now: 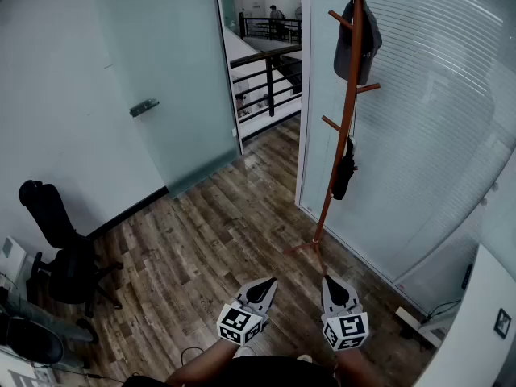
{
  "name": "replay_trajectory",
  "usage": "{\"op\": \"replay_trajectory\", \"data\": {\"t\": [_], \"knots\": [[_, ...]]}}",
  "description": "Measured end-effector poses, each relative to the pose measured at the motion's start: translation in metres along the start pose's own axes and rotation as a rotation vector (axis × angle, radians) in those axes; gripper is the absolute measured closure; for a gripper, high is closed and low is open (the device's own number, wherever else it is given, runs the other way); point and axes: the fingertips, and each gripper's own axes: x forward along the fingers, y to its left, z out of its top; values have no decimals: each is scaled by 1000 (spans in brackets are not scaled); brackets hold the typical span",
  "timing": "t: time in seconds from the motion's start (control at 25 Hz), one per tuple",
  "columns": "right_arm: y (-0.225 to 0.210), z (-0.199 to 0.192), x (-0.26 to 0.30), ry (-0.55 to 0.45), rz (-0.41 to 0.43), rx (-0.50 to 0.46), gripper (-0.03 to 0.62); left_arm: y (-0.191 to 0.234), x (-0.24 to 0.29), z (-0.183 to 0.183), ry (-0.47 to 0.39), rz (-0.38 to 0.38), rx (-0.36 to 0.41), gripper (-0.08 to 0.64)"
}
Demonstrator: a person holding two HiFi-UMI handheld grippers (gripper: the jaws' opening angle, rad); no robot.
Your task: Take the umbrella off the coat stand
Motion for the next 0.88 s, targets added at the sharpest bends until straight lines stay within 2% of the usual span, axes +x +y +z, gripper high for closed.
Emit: {"op": "replay_trajectory", "data": {"t": [0.24,0.48,0.88], "knots": [[2,2,-7,-8,-2,-21,589,-6,-3,-4,8,0,-4,549],[-5,2,-9,-1,-17,72,589,-12,-3,2,-5,-3,3,548],[7,15,-3,-43,-17,63,588,-5,-10,7,-11,5,21,548]]}}
